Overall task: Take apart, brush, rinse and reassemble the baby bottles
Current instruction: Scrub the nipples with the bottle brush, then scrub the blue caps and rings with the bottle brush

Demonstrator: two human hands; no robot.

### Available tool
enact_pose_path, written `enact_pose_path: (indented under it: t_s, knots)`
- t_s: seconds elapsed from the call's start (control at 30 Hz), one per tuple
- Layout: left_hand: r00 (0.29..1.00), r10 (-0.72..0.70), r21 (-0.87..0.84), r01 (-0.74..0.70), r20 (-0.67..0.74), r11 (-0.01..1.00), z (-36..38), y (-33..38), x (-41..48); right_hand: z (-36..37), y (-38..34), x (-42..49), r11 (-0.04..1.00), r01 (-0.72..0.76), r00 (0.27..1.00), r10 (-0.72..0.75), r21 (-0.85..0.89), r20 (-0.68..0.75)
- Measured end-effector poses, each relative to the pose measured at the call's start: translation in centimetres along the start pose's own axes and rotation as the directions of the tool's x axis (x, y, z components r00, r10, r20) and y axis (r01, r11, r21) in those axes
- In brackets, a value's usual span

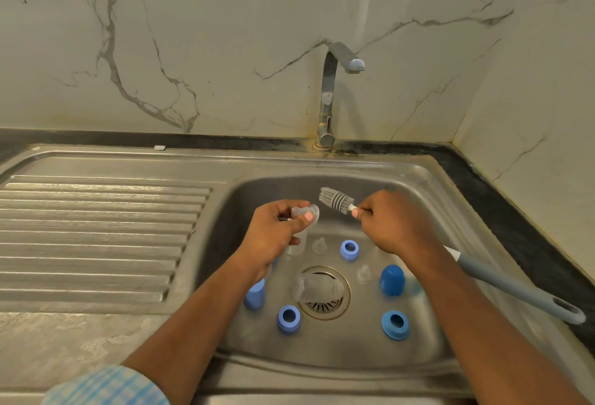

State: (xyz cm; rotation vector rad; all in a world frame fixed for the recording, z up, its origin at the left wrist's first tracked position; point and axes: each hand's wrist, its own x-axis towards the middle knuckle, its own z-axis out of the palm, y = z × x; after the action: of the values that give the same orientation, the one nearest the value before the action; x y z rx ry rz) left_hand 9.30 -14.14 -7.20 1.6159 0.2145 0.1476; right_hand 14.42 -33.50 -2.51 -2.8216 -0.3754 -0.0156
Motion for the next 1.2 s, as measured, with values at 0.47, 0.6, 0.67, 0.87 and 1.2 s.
enact_pose_path:
  t_s: [0.47, 0.6, 0.67, 0.87, 1.2]
  knots:
    - [0.914, -0.043, 0.751, -0.305, 0.404, 0.586, 2.5, -2.6, -1.2, 0.4, 1.9, 0.7, 0.991, -0.080, 0.996, 0.077, 0.107, 0.036]
    - [0.840, -0.172, 0.811, -0.411, 0.514, 0.416, 4.8, -4.2, -2.0, 0.5, 2.2, 0.7, 0.988, -0.100, 0.995, 0.096, 0.115, 0.042]
    - [0.819, -0.207, 0.818, -0.440, 0.535, 0.370, 5.3, -4.9, -2.1, 0.5, 2.3, 0.8, 0.988, -0.104, 0.994, 0.100, 0.116, 0.040]
    - [0.756, -0.314, 0.819, -0.523, 0.574, 0.236, 5.8, -6.3, -2.1, 0.5, 2.2, 0.8, 0.991, -0.092, 0.995, 0.088, 0.099, 0.054]
    - [0.788, -0.361, 0.865, -0.426, 0.499, 0.266, 4.6, -5.6, -0.7, 0.5, 1.9, 0.7, 0.993, -0.078, 0.994, 0.070, 0.088, 0.084]
